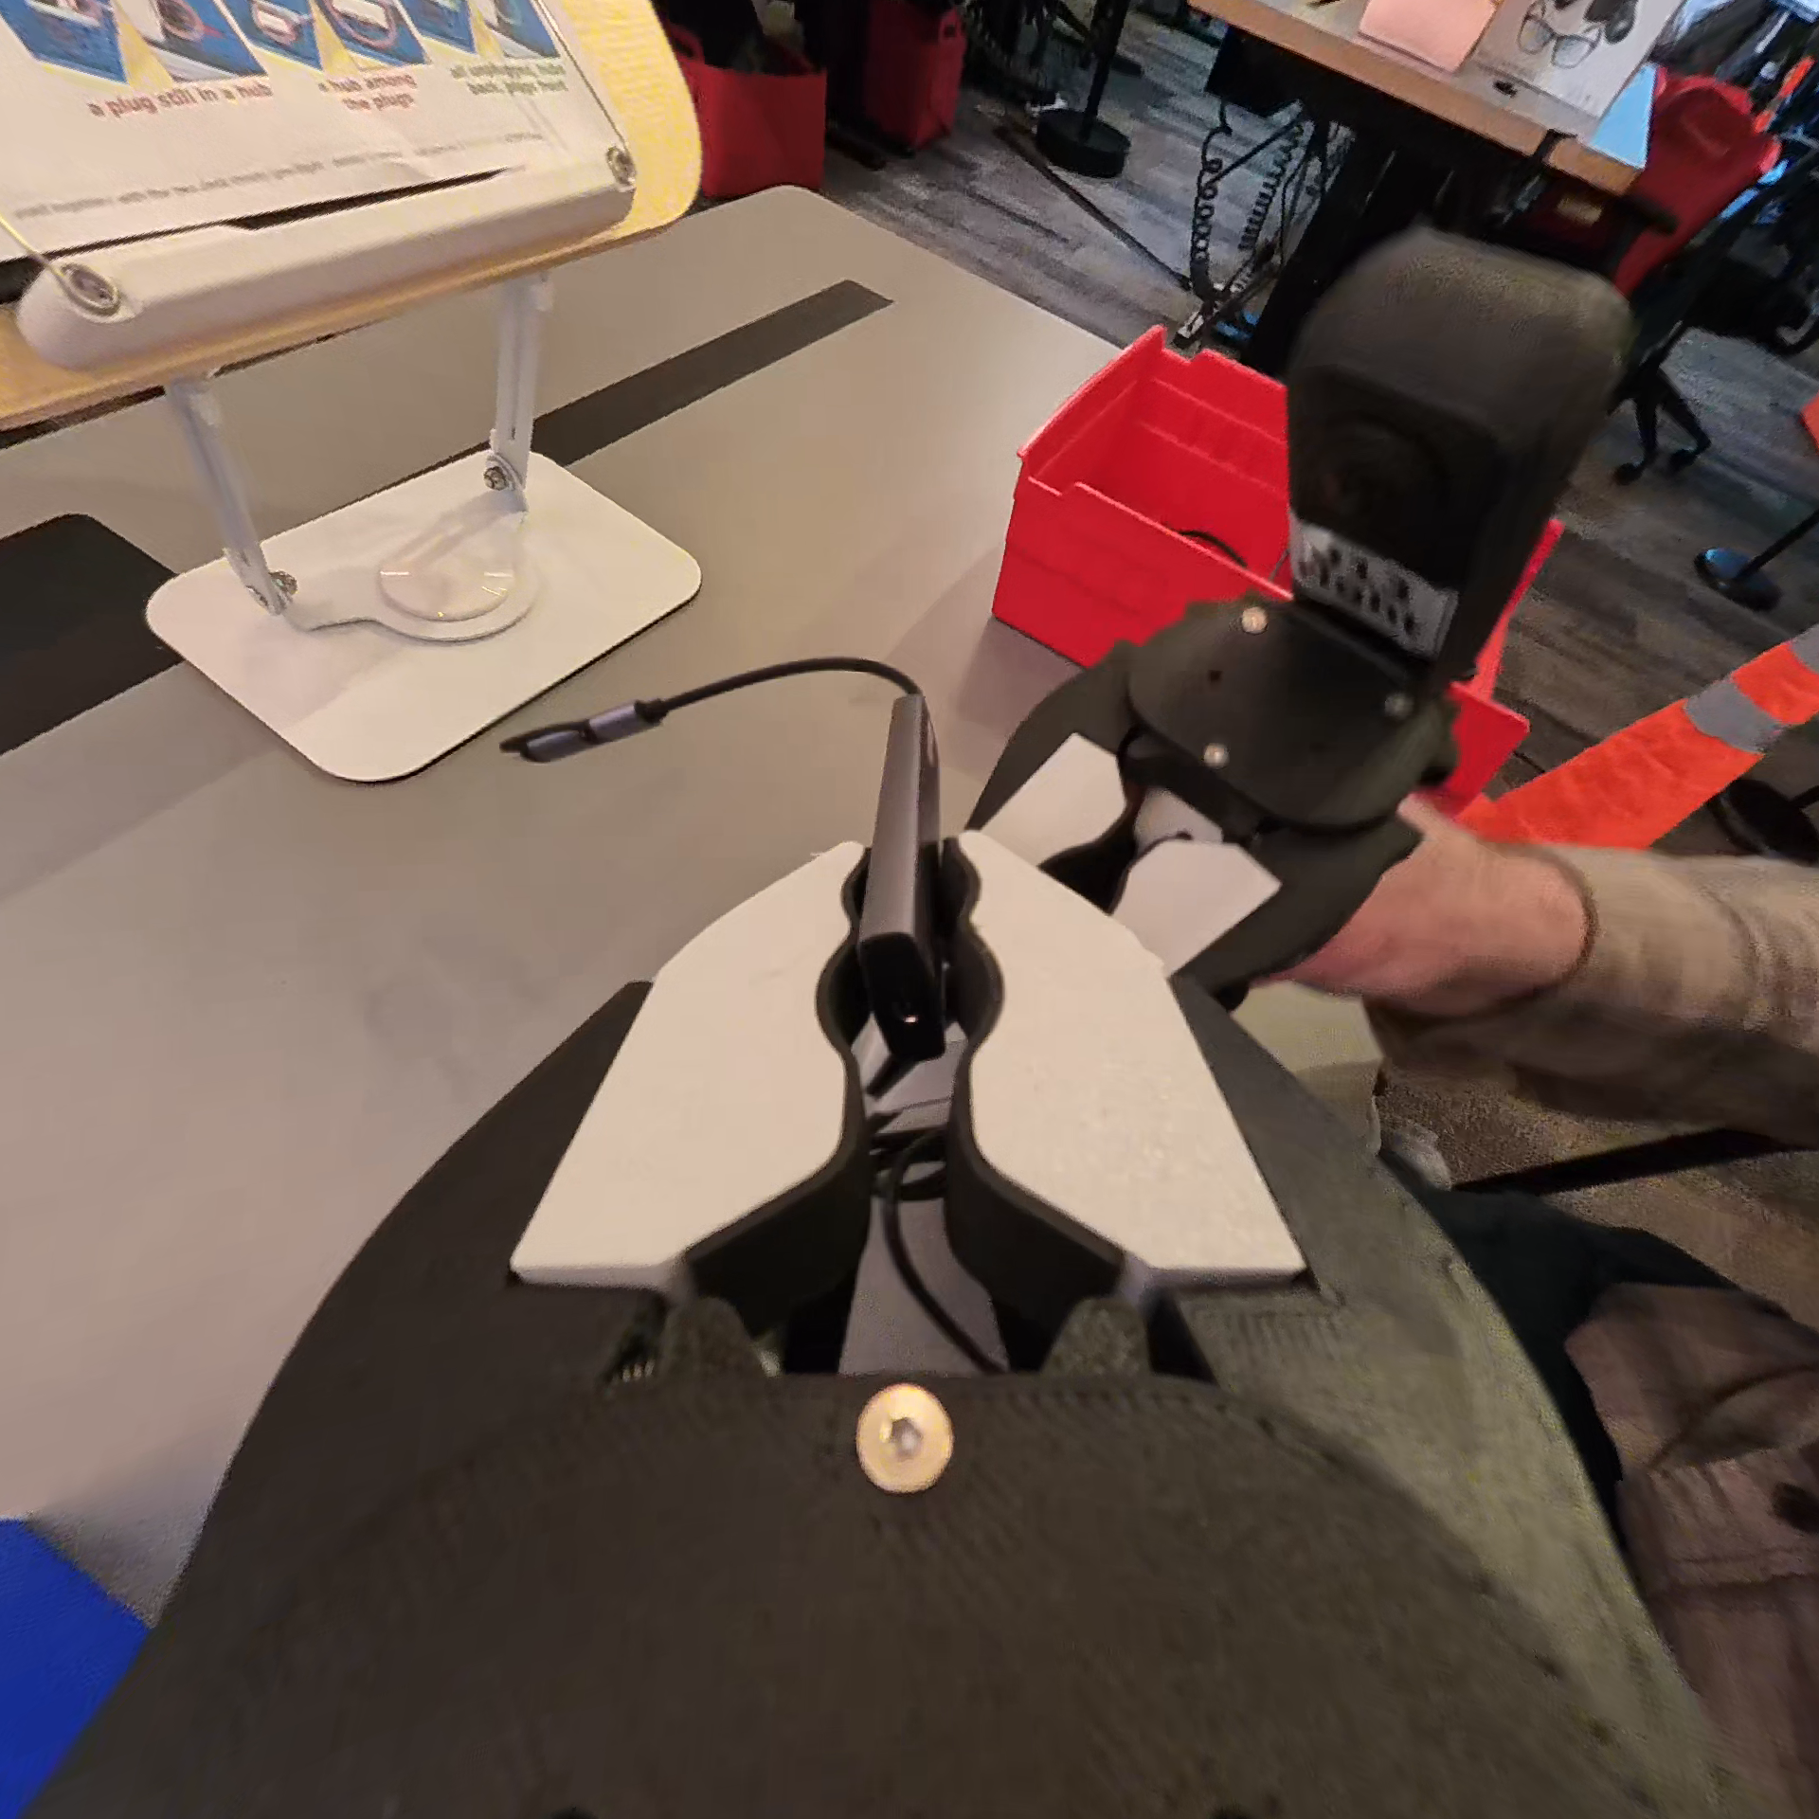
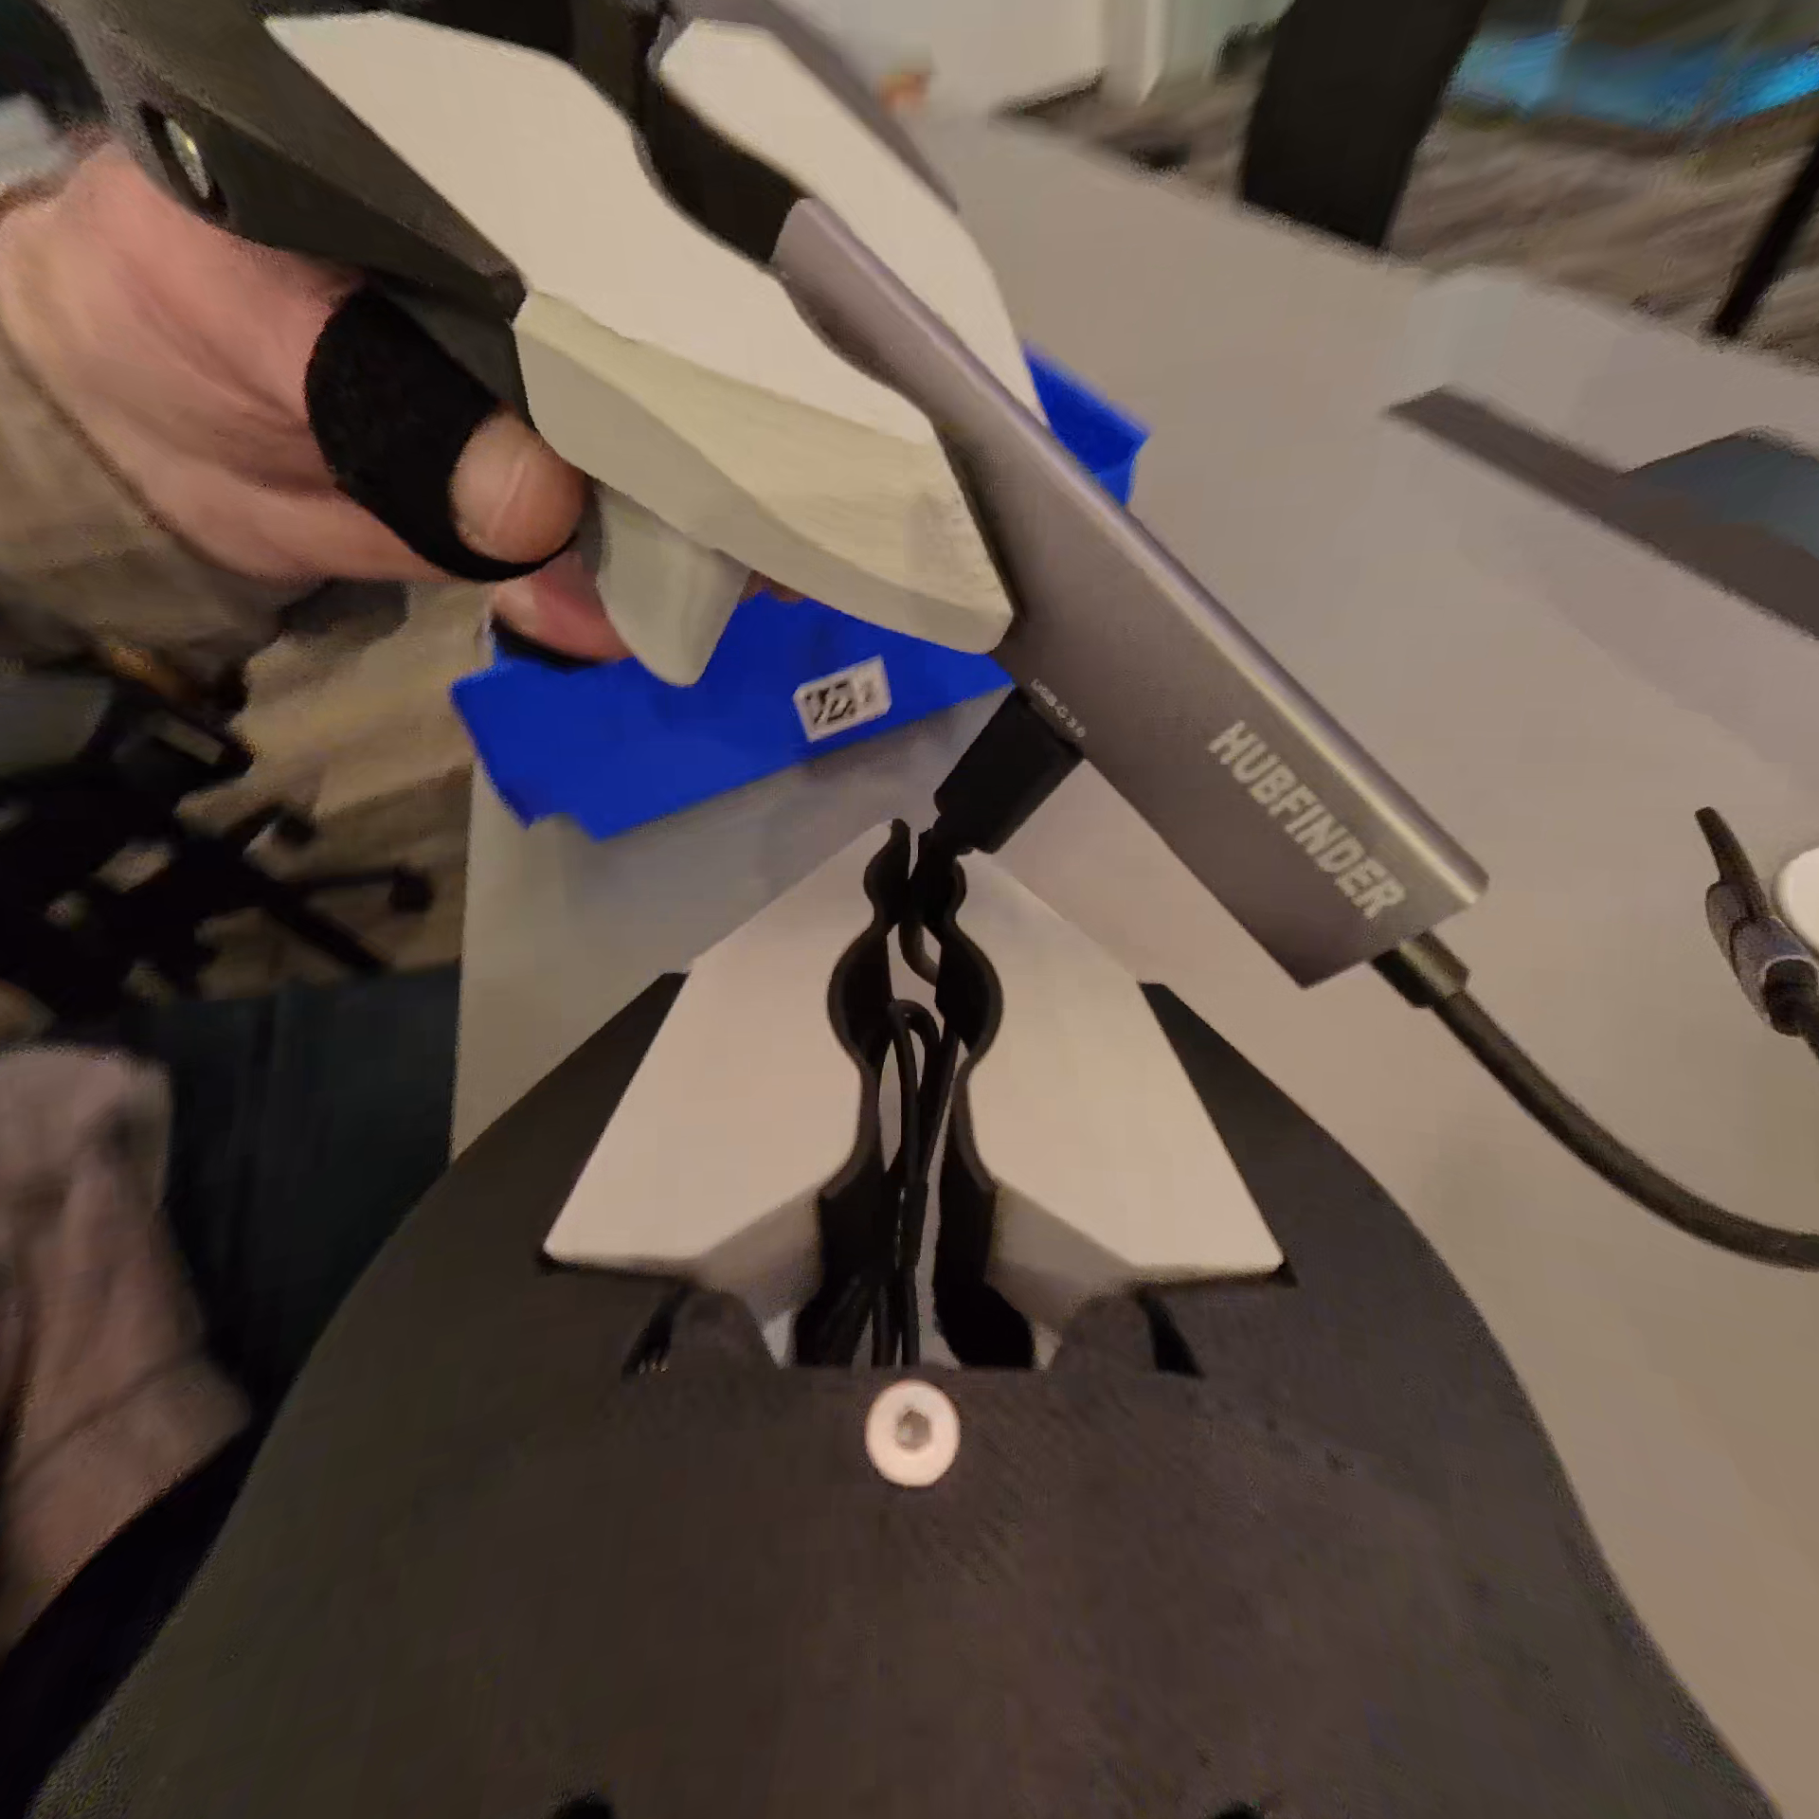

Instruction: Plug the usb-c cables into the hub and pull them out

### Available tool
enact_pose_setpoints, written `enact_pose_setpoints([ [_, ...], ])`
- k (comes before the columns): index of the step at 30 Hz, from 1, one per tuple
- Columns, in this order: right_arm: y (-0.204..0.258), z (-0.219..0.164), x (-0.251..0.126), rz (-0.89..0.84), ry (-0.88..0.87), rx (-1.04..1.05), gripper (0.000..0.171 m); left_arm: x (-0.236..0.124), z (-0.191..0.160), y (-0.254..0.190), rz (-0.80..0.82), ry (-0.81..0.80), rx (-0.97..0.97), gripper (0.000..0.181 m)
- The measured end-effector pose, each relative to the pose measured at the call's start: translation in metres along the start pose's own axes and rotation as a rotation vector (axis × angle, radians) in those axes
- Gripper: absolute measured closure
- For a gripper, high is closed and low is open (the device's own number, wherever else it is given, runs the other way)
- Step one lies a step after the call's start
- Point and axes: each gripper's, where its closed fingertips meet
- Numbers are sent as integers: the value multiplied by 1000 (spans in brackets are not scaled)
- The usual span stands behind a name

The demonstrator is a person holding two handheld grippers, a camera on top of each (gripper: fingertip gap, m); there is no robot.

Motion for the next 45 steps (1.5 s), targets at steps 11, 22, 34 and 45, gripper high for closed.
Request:
enact_pose_setpoints([
  [11, -1, -30, -54, 292, 562, -88, 171, -31, -4, -8, 96, 80, 682, 125],
  [22, 16, -47, -62, 441, 696, -110, 171, 7, -29, -8, 197, 195, 1317, 110],
  [34, 22, -51, -70, 508, 714, -69, 171, 29, -35, -19, 201, 203, 1560, 168],
  [45, -23, 2, -72, 130, 419, -106, 134, 24, -25, 10, 359, 327, 1317, 172],
])
Point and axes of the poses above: each gripper's, where its closed fingertips meet, x out along the fingers, z out of its top, y = z × x across the jaws, and after that the axes turned 5 degrees about -y, right-handed
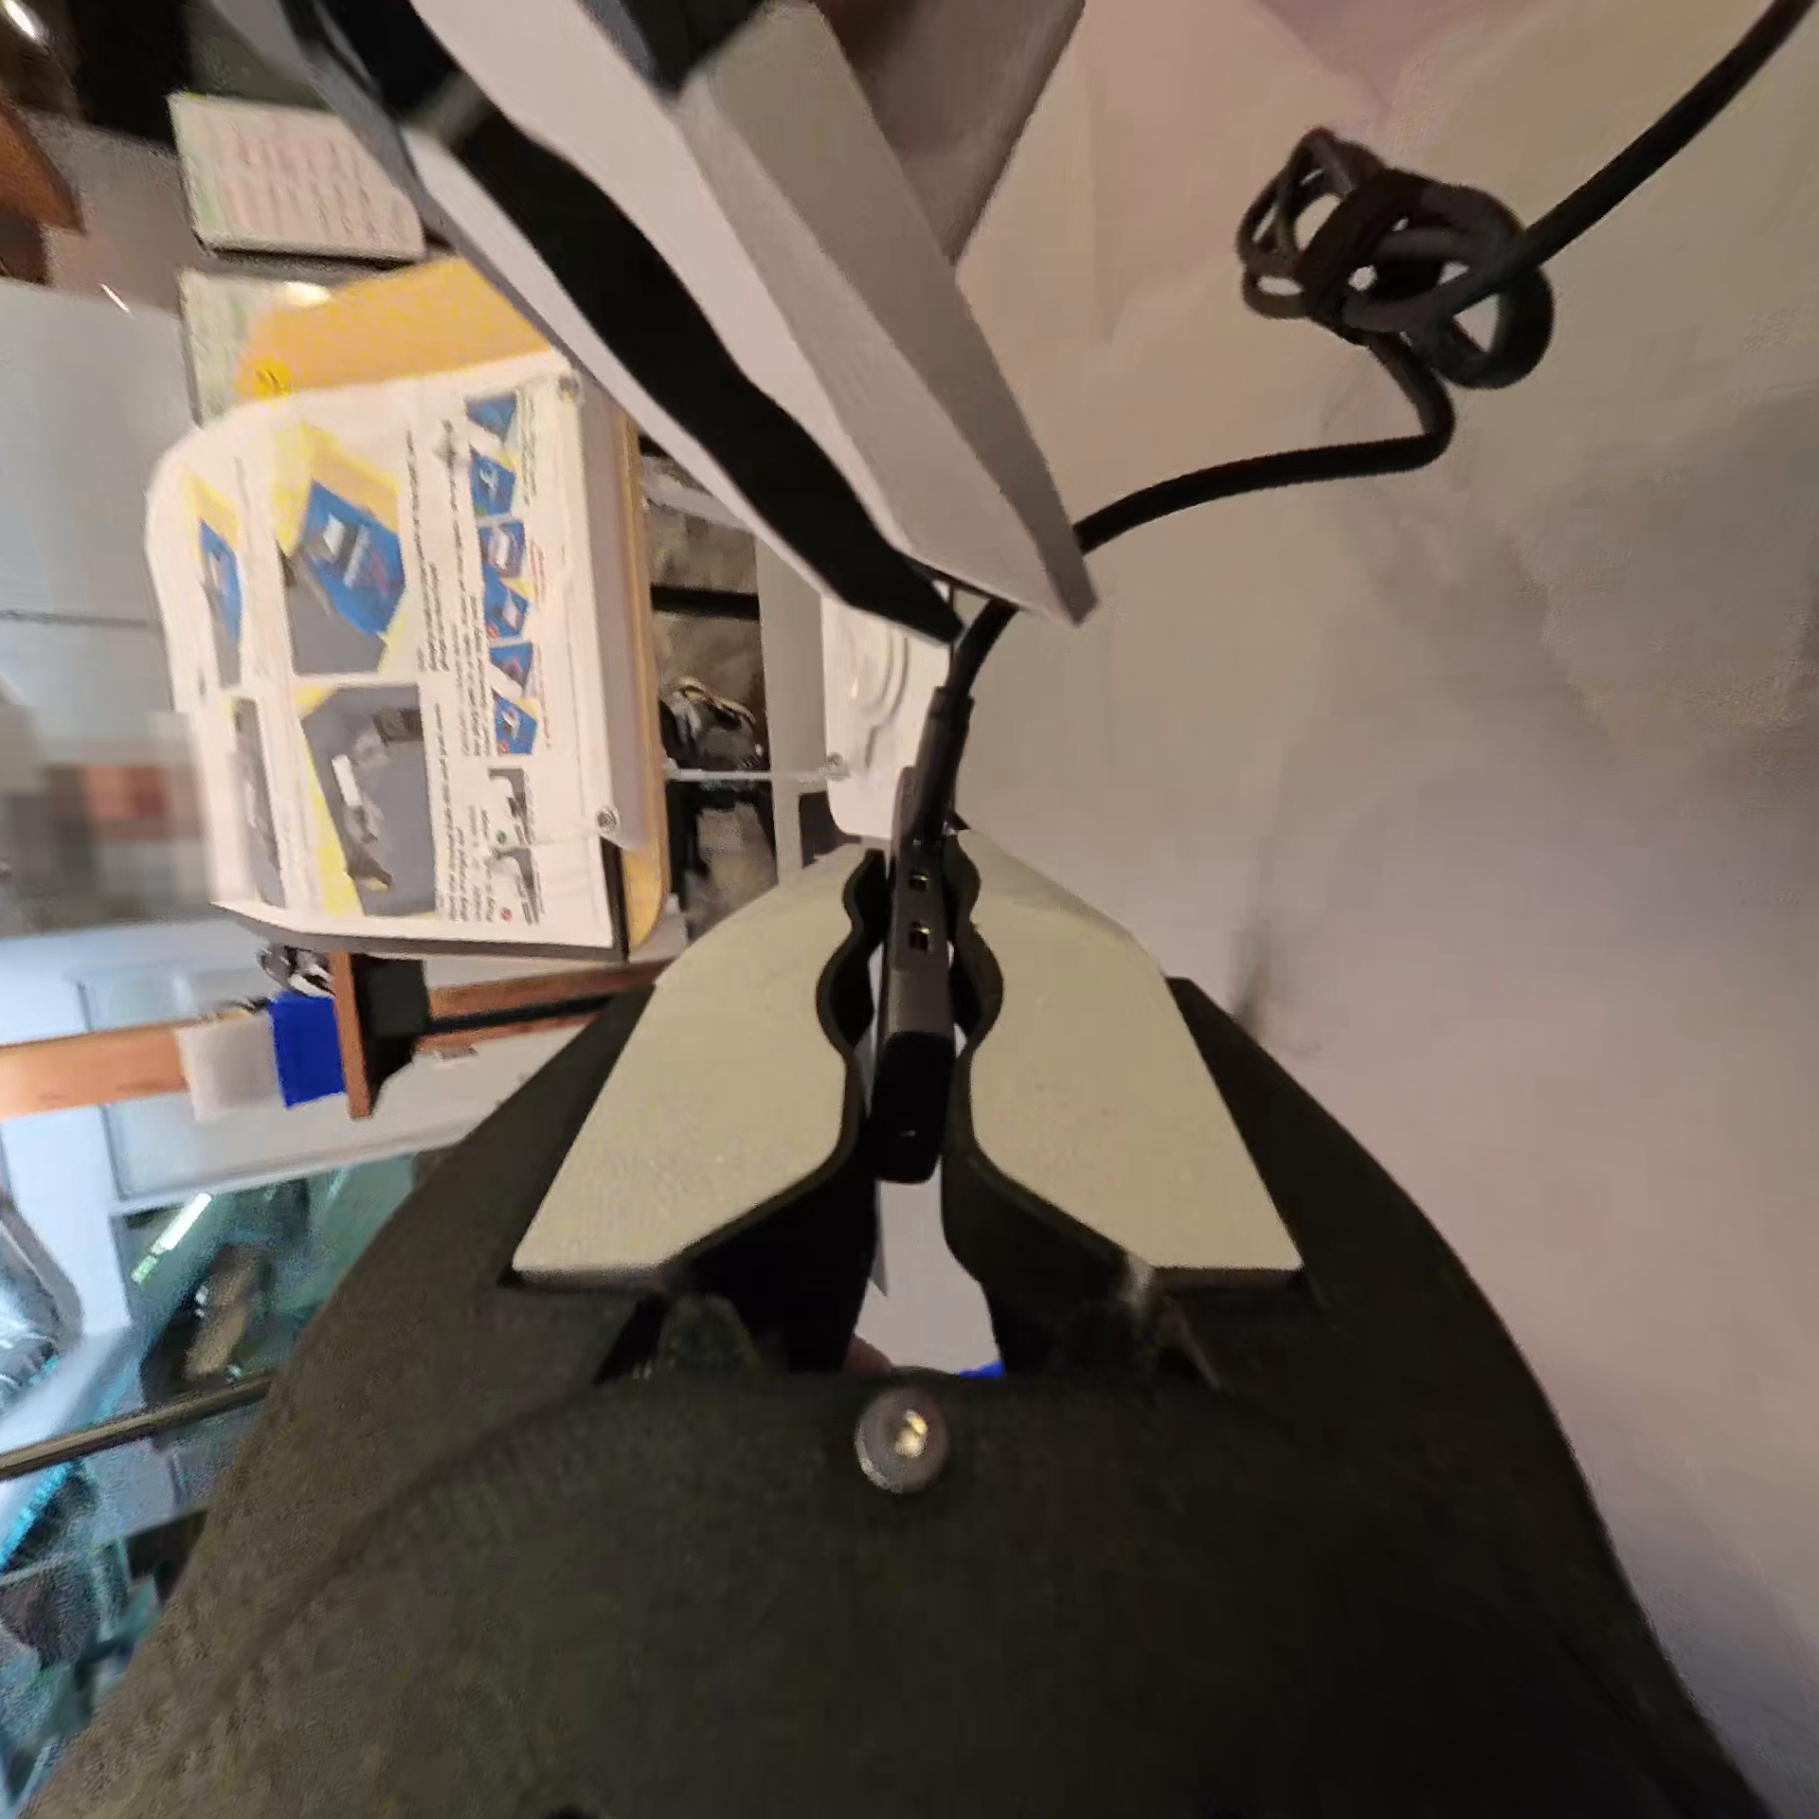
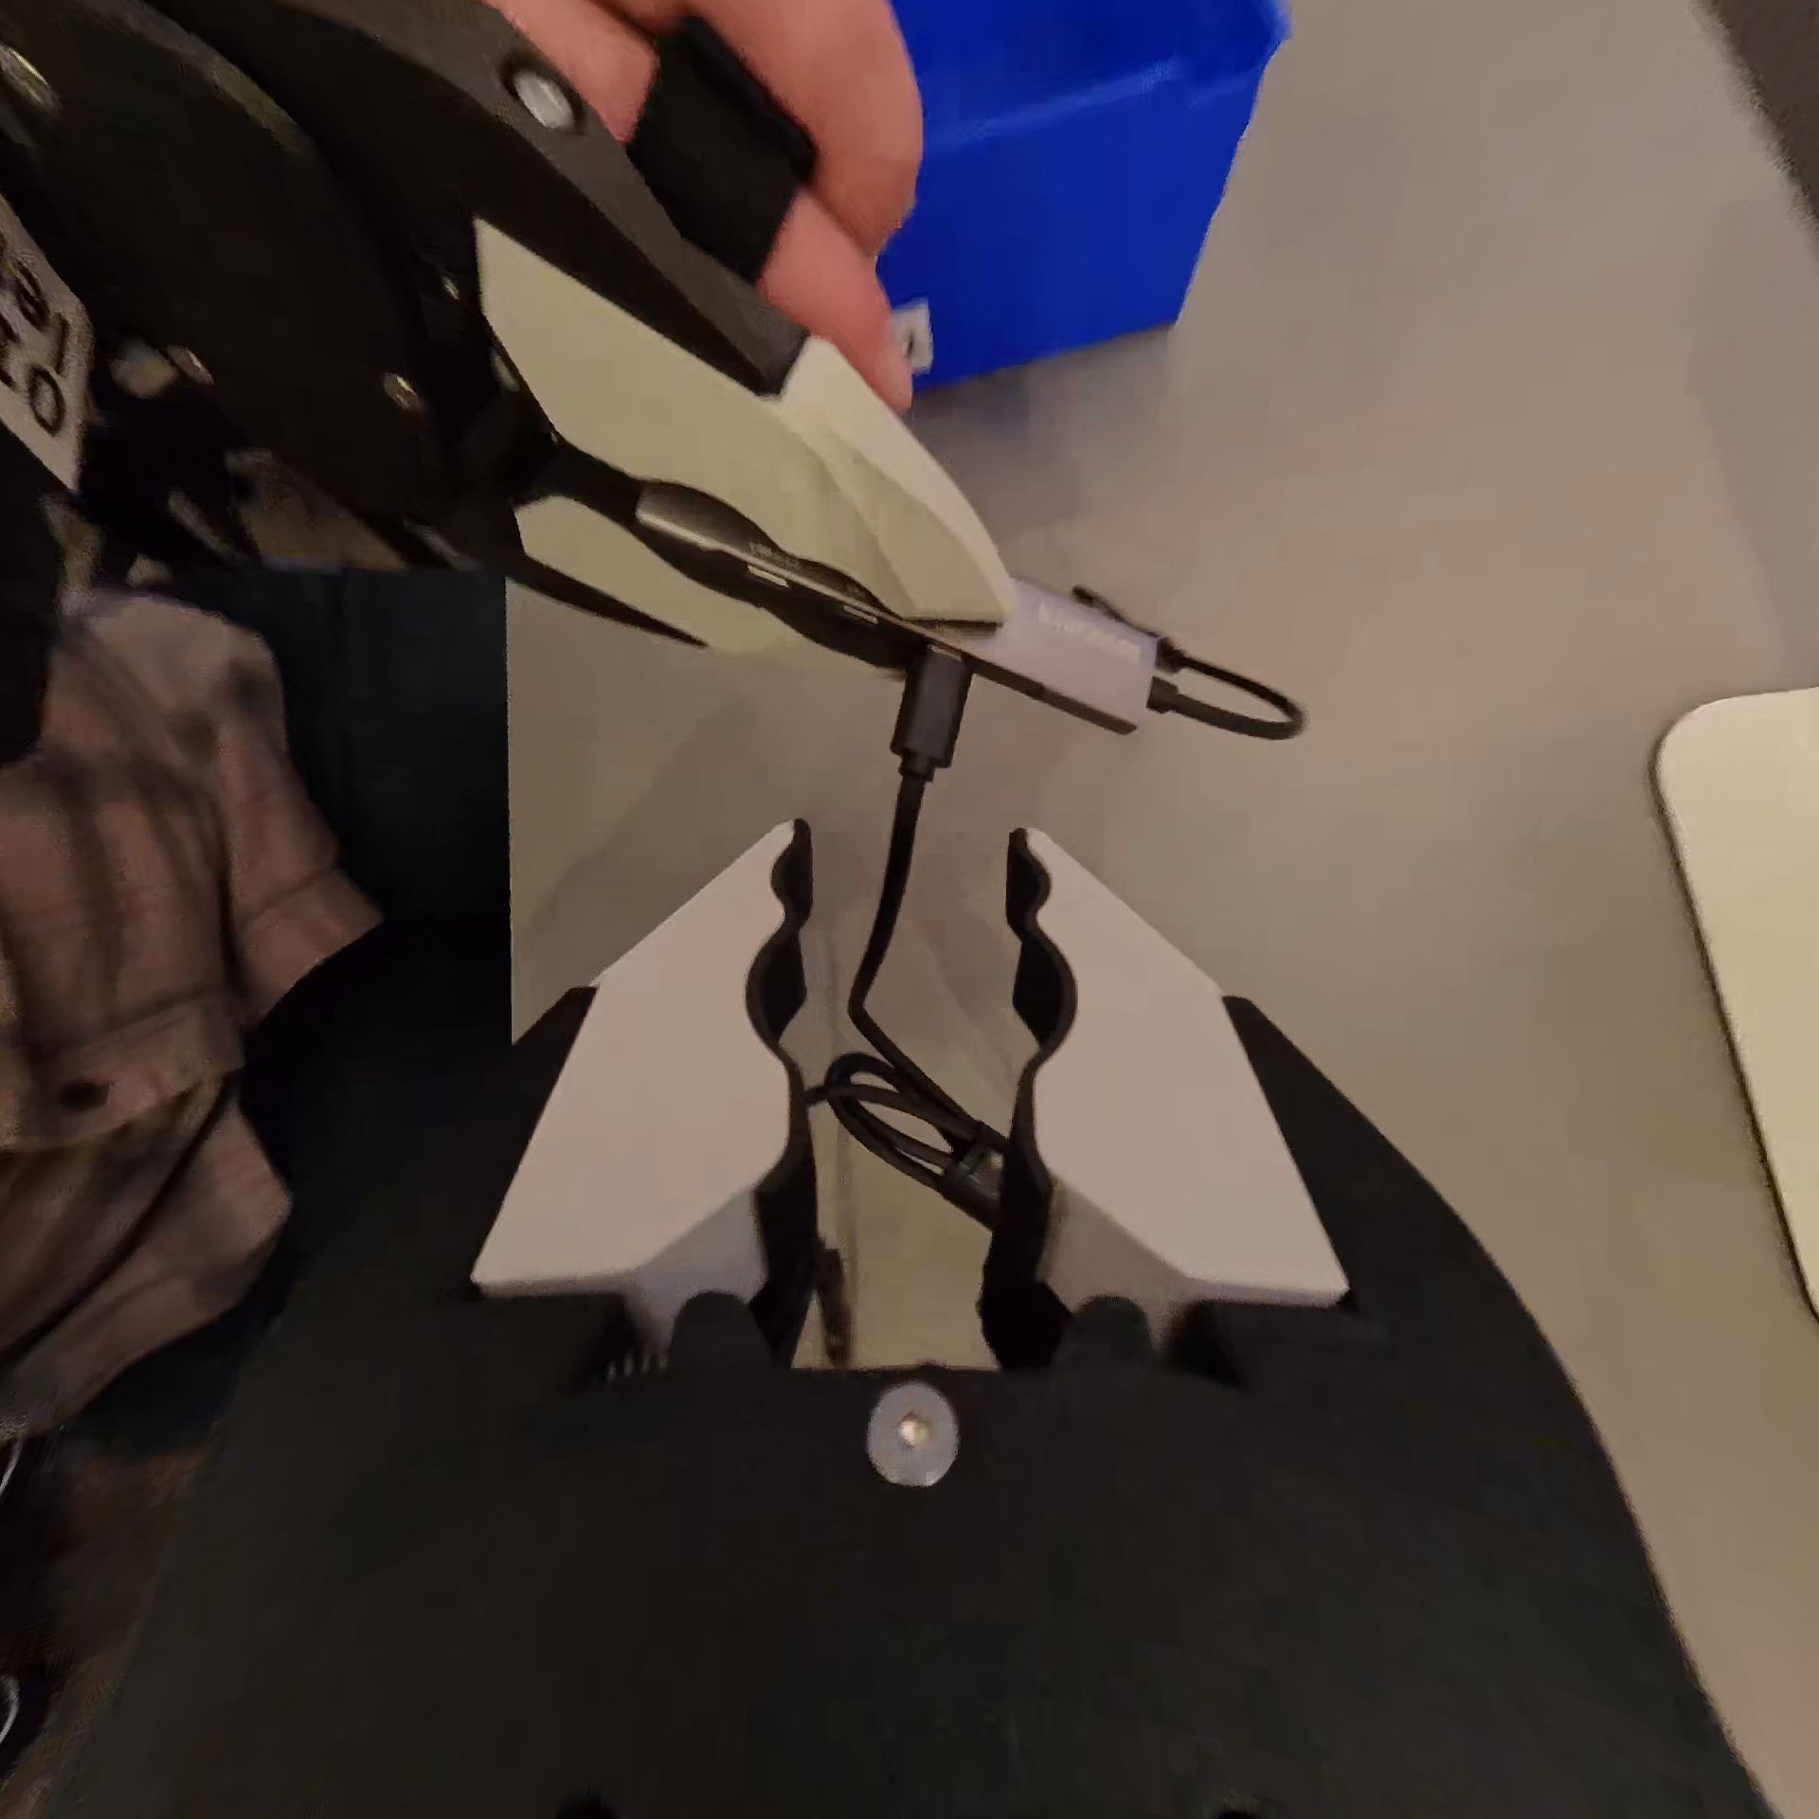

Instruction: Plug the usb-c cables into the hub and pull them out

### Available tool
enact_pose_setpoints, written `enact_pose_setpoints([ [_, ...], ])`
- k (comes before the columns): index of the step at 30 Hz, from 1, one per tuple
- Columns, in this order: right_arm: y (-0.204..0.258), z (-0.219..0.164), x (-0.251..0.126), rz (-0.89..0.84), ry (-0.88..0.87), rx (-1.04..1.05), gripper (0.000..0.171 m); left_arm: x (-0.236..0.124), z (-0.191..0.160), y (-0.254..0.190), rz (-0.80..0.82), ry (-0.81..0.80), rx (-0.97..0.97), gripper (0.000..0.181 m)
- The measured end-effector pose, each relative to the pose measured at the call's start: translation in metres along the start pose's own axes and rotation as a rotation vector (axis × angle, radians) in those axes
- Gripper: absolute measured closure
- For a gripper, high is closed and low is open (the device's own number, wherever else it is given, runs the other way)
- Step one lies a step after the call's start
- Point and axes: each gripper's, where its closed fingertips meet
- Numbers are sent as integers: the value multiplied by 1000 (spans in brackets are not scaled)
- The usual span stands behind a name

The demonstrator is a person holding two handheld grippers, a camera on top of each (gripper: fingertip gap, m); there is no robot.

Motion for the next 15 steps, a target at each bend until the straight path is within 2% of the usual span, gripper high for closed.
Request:
enact_pose_setpoints([
  [3, -5, 6, -4, -80, -61, -14, 127, 2, -5, 4, -16, 45, -42, 171],
  [9, -13, 14, 0, -171, -198, 21, 124, 3, -9, 9, -31, 116, -108, 171],
  [15, -10, 27, 6, -130, -389, 114, 130, -2, 0, 12, 18, 83, -152, 171],
])
Point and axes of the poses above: each gripper's, where its closed fingertips meet, x out along the fingers, z out of its top, y = z × x across the jaws, and after that the axes turned 5 degrees about -y, right-handed
